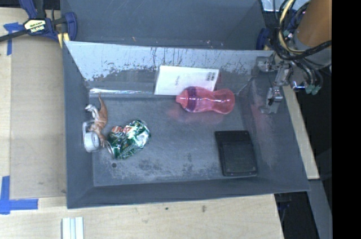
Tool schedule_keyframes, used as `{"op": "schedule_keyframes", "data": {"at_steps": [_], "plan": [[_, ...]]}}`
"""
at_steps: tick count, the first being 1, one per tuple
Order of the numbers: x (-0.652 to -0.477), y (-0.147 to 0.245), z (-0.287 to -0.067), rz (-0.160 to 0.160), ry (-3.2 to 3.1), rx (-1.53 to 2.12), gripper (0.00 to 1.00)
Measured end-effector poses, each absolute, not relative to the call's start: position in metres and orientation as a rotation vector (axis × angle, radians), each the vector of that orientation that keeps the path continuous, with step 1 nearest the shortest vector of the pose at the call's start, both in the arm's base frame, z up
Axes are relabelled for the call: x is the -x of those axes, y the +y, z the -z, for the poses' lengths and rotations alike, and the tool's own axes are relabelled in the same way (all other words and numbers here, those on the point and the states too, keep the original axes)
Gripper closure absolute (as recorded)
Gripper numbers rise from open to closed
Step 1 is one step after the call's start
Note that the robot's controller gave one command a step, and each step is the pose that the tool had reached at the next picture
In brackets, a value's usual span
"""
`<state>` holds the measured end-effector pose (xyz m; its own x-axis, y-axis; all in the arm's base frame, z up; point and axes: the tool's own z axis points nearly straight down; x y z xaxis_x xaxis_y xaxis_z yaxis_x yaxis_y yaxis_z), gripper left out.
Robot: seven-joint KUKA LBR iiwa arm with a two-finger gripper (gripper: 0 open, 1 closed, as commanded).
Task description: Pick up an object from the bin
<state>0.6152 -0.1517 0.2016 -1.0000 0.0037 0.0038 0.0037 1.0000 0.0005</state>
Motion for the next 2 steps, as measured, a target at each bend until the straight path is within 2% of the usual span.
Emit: {"op": "schedule_keyframes", "data": {"at_steps": [1, 2], "plan": [[-0.617, -0.151, -0.207, -0.001, -3.146, 0.001, 0.00], [-0.610, -0.099, -0.150, 0.001, -3.137, 0.075, 0.00]]}}
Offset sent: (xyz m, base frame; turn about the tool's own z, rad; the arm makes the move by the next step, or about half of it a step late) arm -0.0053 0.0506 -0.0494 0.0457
